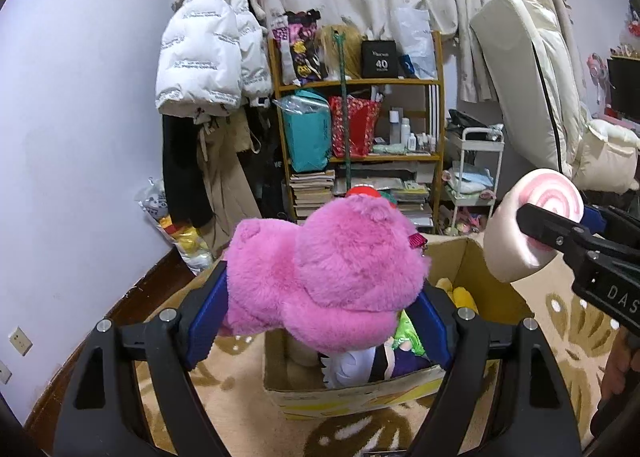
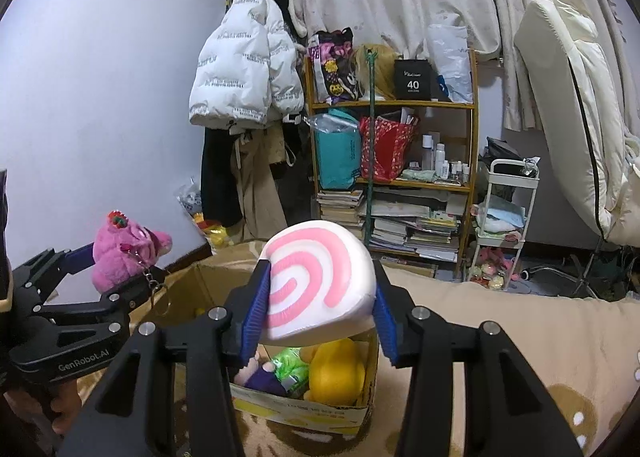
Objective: Organize soft objects
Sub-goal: 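Lift pink bear with left tool while right tool lifts squishy over box, then release pink bear into box with left tool while right tool drops squishy in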
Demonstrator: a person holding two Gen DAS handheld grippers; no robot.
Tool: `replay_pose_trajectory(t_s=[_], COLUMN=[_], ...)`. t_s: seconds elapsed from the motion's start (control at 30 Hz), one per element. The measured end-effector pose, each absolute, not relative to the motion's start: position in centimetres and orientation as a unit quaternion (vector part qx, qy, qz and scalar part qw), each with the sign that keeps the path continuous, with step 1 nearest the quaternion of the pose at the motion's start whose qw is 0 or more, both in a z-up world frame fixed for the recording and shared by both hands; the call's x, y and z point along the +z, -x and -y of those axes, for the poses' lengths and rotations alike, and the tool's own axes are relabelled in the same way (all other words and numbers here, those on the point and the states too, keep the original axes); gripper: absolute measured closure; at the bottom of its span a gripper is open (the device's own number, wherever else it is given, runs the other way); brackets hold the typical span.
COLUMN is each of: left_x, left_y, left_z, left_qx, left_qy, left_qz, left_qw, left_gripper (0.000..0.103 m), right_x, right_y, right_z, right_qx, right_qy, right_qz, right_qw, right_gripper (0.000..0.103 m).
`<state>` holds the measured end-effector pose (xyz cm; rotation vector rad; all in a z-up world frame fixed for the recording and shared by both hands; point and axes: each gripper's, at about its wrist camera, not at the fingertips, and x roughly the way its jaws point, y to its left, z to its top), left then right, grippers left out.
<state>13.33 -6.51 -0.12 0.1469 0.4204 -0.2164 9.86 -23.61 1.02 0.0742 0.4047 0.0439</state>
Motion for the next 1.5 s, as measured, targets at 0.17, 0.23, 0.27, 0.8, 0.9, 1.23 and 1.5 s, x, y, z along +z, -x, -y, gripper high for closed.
replay_pose_trajectory(t_s=[0.17,0.23,0.27,0.8,0.9,1.23,1.5], left_x=[-0.9,-1.2,-1.3,-3.1,-3.6,-4.5,-4.4], left_y=[-13.6,-13.7,-13.9,-16.1,-16.4,-16.4,-16.0], left_z=[7.1,7.1,7.1,6.0,6.0,6.3,6.5], left_qx=[-0.113,-0.115,-0.115,-0.119,-0.125,-0.133,-0.155], left_qy=[-0.084,-0.082,-0.079,-0.053,-0.053,-0.060,-0.057], left_qz=[-0.212,-0.216,-0.220,-0.256,-0.267,-0.276,-0.271], left_qw=[0.967,0.966,0.966,0.958,0.954,0.950,0.948], left_gripper=[0.021,0.021,0.021,0.021,0.021,0.019,0.017], right_x=[-0.2,-0.5,-0.7,-3.2,-3.5,-4.8,-5.6], right_y=[-10.6,-10.9,-10.9,-12.3,-12.5,-13.0,-13.5], right_z=[23.6,23.6,23.5,23.7,23.8,24.4,25.1], right_qx=[0.028,0.030,0.031,0.035,0.036,0.039,0.056], right_qy=[-0.040,-0.042,-0.043,-0.039,-0.040,-0.062,-0.100], right_qz=[-0.215,-0.219,-0.221,-0.255,-0.260,-0.284,-0.302], right_qw=[0.975,0.974,0.974,0.966,0.964,0.956,0.946], right_gripper=[0.053,0.052,0.052,0.052,0.051,0.050,0.046])
